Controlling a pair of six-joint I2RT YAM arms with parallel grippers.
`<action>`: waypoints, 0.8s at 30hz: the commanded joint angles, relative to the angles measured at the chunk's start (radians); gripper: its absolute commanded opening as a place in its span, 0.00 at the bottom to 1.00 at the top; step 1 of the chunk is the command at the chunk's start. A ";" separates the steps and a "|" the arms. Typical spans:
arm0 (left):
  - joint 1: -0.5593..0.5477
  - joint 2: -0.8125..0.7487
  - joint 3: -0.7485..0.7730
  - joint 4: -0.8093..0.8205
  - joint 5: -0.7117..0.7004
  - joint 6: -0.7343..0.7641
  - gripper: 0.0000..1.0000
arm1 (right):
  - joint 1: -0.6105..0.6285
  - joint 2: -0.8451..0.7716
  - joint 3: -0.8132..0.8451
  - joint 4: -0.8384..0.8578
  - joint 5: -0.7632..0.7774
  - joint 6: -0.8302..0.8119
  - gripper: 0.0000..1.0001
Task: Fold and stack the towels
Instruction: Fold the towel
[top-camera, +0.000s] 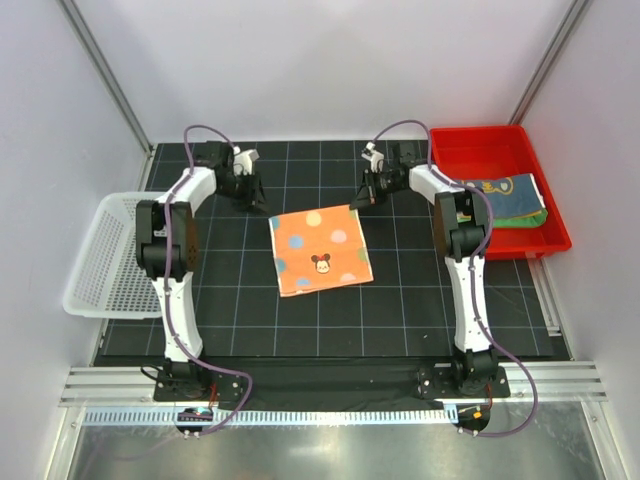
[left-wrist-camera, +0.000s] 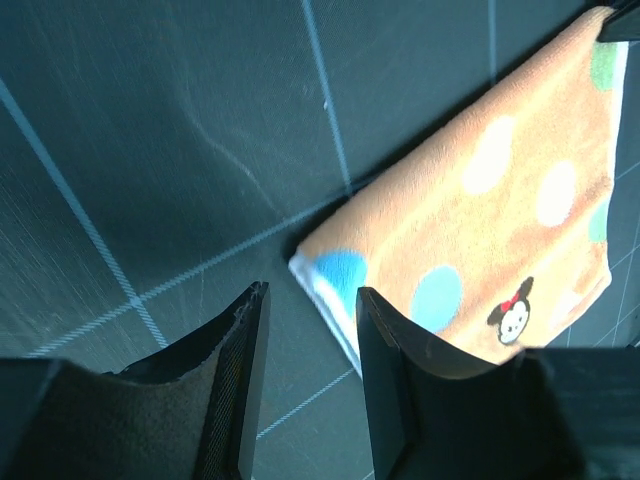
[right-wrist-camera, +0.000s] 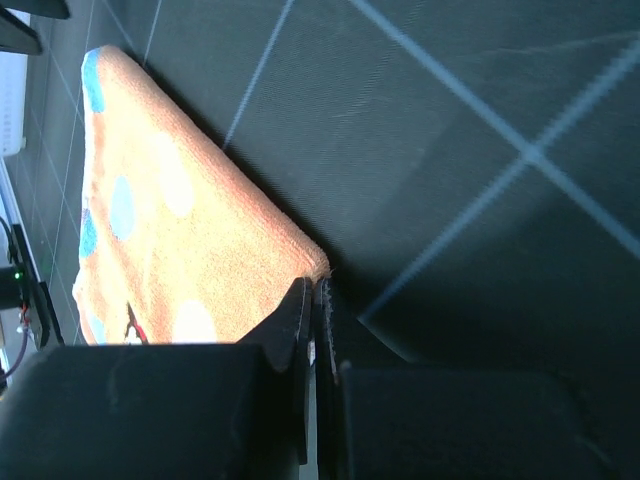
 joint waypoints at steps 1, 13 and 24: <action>0.001 0.018 0.062 -0.001 0.038 0.009 0.44 | -0.009 -0.053 -0.010 0.019 0.066 0.007 0.01; -0.018 0.170 0.165 -0.030 0.120 0.032 0.43 | -0.009 -0.053 -0.020 0.008 0.046 0.014 0.01; -0.033 0.184 0.188 -0.063 0.120 0.056 0.28 | -0.014 -0.058 -0.027 0.003 0.038 0.005 0.01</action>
